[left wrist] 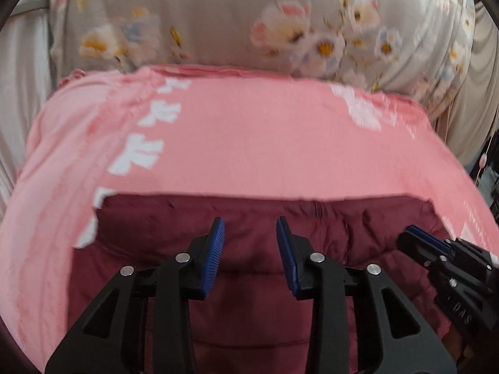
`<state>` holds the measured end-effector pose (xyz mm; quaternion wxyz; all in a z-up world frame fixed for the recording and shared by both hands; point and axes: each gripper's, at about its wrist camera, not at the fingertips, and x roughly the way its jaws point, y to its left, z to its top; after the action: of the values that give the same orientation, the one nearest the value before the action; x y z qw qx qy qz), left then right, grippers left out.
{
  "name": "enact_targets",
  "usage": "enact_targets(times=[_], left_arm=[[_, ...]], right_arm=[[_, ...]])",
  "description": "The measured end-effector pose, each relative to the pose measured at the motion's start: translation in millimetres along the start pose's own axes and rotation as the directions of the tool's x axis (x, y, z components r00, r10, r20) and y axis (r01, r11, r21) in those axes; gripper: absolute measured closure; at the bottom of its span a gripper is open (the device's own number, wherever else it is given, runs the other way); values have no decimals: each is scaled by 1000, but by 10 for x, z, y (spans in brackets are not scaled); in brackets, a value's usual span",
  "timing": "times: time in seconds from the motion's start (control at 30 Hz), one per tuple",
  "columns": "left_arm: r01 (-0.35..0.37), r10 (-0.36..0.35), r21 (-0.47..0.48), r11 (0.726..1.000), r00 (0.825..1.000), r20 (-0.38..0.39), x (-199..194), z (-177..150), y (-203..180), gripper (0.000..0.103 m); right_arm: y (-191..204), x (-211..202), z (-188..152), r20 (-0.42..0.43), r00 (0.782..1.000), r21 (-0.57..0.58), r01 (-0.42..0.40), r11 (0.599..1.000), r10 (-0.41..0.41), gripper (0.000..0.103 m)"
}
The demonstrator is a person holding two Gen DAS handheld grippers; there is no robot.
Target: Fold large clothes
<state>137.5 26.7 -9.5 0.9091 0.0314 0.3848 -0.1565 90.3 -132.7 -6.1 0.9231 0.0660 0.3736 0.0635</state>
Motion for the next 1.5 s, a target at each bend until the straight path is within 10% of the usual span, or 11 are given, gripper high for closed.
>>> enact_targets(times=[1.07, 1.5], left_arm=[[-66, 62, -101, 993, 997, -46, 734, -96, 433, 69], [-170, 177, -253, 952, 984, 6, 282, 85, 1346, 70]], right_arm=[[-455, 708, 56, -100, 994, 150, -19, 988, 35, 103], [-1471, 55, 6, -64, 965, 286, 264, 921, -256, 103]])
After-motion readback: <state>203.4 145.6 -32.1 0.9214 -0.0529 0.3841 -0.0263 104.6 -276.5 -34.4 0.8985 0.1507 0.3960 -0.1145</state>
